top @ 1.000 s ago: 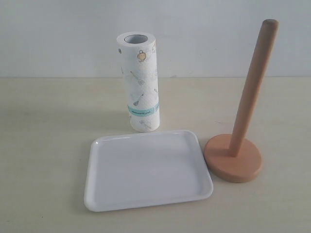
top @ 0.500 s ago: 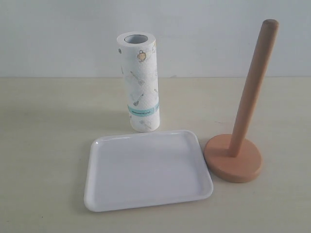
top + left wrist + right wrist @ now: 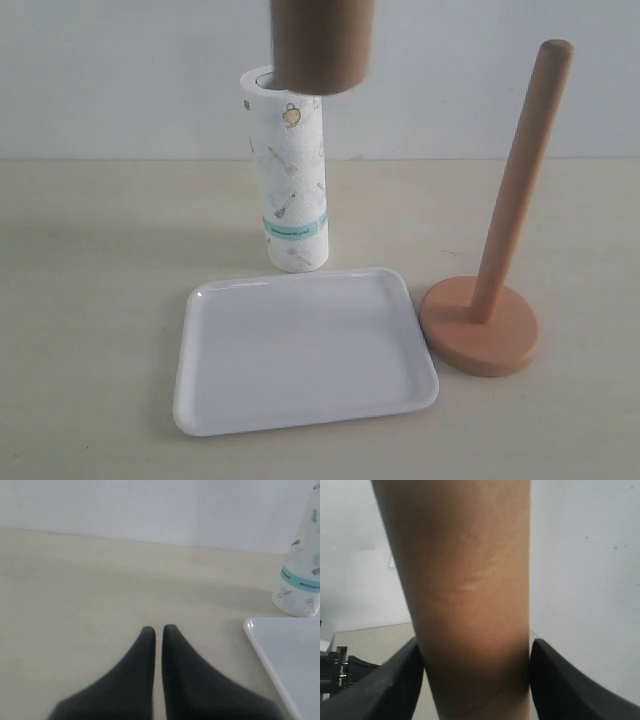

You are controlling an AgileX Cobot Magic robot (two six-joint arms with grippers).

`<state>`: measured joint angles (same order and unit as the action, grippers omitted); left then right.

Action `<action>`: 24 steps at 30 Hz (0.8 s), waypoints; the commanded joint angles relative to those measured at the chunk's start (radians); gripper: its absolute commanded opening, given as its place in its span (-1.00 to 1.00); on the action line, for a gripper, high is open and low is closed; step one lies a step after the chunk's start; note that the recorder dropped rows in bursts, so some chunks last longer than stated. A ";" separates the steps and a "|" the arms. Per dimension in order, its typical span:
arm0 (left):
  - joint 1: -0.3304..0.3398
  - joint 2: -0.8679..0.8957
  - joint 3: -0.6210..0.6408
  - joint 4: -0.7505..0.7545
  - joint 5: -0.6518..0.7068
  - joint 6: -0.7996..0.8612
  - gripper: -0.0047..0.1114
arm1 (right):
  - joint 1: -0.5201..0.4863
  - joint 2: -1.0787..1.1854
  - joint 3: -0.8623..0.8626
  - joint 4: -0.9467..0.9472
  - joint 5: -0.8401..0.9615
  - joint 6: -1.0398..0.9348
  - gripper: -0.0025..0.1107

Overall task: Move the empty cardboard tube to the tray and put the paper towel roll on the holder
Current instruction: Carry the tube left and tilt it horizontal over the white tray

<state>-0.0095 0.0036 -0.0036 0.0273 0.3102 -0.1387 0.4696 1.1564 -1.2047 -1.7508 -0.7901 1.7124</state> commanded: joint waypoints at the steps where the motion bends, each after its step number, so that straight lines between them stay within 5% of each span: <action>1: 0.005 -0.004 0.004 -0.004 0.000 0.002 -0.84 | 0.096 0.054 0.008 0.006 0.084 0.004 -0.96; 18: 0.005 -0.004 0.004 -0.004 0.000 0.002 -0.84 | 0.112 0.077 0.221 0.006 0.219 0.129 -0.96; 24: 0.005 -0.004 0.004 -0.004 0.000 0.002 -0.84 | 0.217 0.113 0.228 0.006 0.256 0.142 -0.96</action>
<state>-0.0095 0.0036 -0.0036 0.0273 0.3102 -0.1387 0.6375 1.2503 -0.9827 -1.7508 -0.5535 1.8476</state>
